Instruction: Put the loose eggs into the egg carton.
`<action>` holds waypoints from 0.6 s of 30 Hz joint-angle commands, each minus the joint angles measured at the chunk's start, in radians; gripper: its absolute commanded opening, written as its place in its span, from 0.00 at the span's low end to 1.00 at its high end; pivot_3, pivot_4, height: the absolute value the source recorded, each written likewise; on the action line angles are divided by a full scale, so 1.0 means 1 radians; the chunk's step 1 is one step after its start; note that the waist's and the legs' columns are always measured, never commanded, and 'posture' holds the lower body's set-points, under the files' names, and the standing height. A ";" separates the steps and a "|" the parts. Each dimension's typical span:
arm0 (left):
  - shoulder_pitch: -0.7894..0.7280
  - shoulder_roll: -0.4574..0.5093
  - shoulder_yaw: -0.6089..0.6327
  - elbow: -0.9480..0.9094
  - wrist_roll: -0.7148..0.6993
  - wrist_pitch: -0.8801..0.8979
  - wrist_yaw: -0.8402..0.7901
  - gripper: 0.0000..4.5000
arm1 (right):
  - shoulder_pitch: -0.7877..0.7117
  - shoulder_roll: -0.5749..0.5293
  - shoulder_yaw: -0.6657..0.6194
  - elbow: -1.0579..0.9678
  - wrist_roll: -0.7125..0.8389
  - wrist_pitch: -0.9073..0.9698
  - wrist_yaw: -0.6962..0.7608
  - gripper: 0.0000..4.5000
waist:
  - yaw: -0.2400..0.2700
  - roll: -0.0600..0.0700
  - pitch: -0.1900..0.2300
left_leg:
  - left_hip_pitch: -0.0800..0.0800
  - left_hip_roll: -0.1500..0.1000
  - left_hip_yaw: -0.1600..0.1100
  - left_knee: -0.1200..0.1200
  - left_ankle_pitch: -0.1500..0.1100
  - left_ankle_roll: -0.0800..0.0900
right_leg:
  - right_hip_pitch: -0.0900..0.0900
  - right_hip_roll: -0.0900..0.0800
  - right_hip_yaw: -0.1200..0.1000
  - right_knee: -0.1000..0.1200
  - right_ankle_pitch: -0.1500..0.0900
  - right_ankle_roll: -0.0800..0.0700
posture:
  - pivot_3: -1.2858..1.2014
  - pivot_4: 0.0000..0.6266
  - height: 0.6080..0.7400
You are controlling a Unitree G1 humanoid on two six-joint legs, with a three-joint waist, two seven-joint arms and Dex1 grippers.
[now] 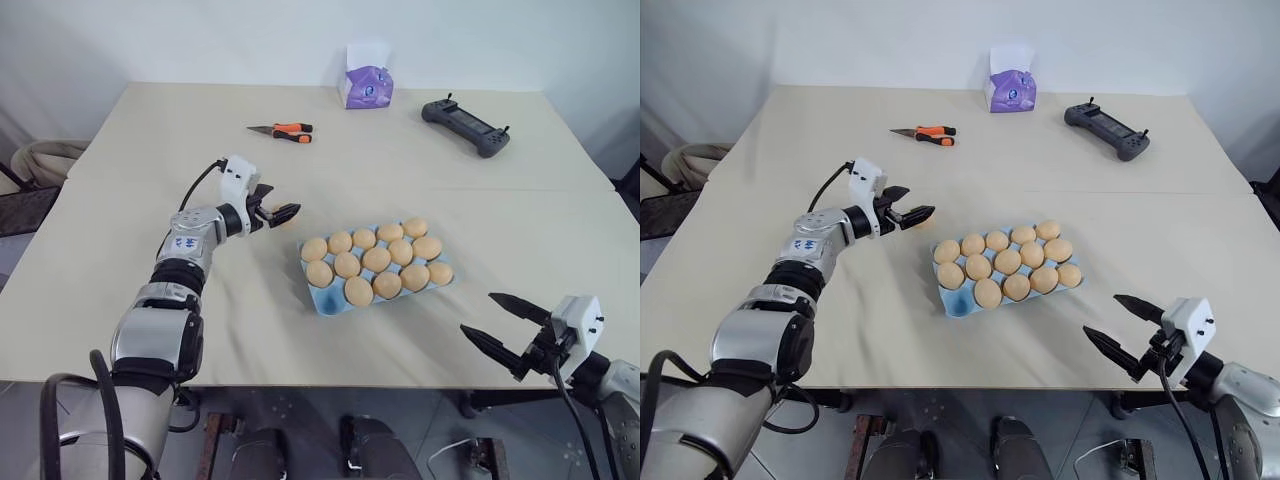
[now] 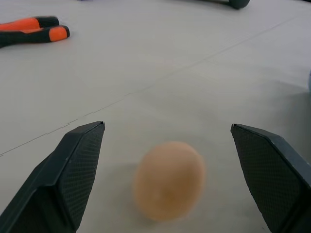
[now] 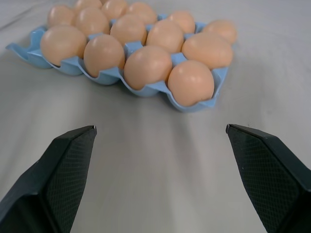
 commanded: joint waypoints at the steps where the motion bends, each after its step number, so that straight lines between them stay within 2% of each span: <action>1: -0.045 -0.008 -0.003 0.043 0.035 -0.009 0.024 0.99 | 0.015 0.007 -0.036 -0.033 0.006 -0.031 -0.010 1.00 | 0.000 0.000 0.000 | 0.000 0.000 0.000 0.000 0.000 0.000 | 0.000 0.000 0.000 0.000 0.000 0.000 | 0.52 0.24 1.00; 9: -0.065 -0.027 0.013 0.096 0.067 0.028 0.088 0.99 | 0.036 0.014 -0.040 0.001 0.007 -0.078 0.000 1.00 | 0.001 0.000 0.000 | 0.001 0.000 0.000 0.000 0.000 0.000 | 0.000 0.000 0.000 0.001 0.000 0.000 | 0.52 0.24 1.00; 12: -0.070 -0.031 0.026 0.105 0.065 0.043 0.123 0.85 | 0.035 0.011 -0.040 0.015 0.008 -0.091 0.005 1.00 | 0.001 0.000 0.000 | 0.001 0.000 0.000 0.001 0.000 0.000 | 0.000 0.000 -0.001 0.002 0.000 0.000 | 0.52 0.24 1.00; 17: -0.065 -0.028 0.016 0.093 0.079 0.020 0.092 0.50 | 0.034 0.007 -0.044 0.028 0.010 -0.103 0.010 1.00 | 0.001 0.000 0.000 | 0.001 0.000 0.000 0.001 0.000 0.000 | 0.000 0.000 -0.001 0.002 0.000 0.000 | 0.52 0.24 1.00; 18: -0.064 -0.024 0.014 0.087 0.081 0.011 0.079 0.50 | 0.035 0.006 -0.046 0.029 0.011 -0.104 0.010 1.00 | 0.001 0.000 0.000 | 0.001 0.000 0.000 0.001 0.000 0.000 | 0.000 0.000 -0.002 0.003 0.000 0.000 | 0.52 0.24 1.00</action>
